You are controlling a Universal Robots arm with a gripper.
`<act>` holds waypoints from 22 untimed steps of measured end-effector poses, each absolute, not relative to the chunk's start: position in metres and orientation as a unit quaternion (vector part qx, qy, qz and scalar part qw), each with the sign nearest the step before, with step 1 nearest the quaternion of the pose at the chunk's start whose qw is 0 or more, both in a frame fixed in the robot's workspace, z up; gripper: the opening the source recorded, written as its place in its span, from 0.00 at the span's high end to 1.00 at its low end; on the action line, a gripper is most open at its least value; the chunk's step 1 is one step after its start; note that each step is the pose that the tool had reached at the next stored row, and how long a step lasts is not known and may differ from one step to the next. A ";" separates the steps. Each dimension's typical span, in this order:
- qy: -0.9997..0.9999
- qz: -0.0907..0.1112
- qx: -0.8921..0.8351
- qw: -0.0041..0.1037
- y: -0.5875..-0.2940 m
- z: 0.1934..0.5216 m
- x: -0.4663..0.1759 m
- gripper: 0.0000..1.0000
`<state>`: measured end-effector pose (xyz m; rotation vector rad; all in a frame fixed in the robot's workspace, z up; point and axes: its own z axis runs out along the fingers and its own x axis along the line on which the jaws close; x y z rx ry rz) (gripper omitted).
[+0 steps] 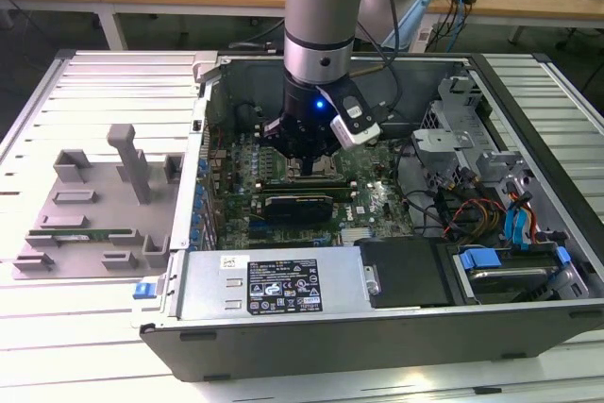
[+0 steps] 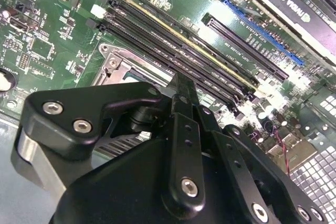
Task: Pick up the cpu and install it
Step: 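Install the second cpu locking lever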
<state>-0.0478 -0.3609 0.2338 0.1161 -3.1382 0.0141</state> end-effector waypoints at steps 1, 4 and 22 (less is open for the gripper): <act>-0.999 0.005 0.037 0.001 -0.361 0.234 -0.048 0.89; -0.999 0.005 0.037 0.001 -0.361 0.234 -0.048 0.89; -0.999 0.005 0.037 0.001 -0.361 0.228 -0.048 0.89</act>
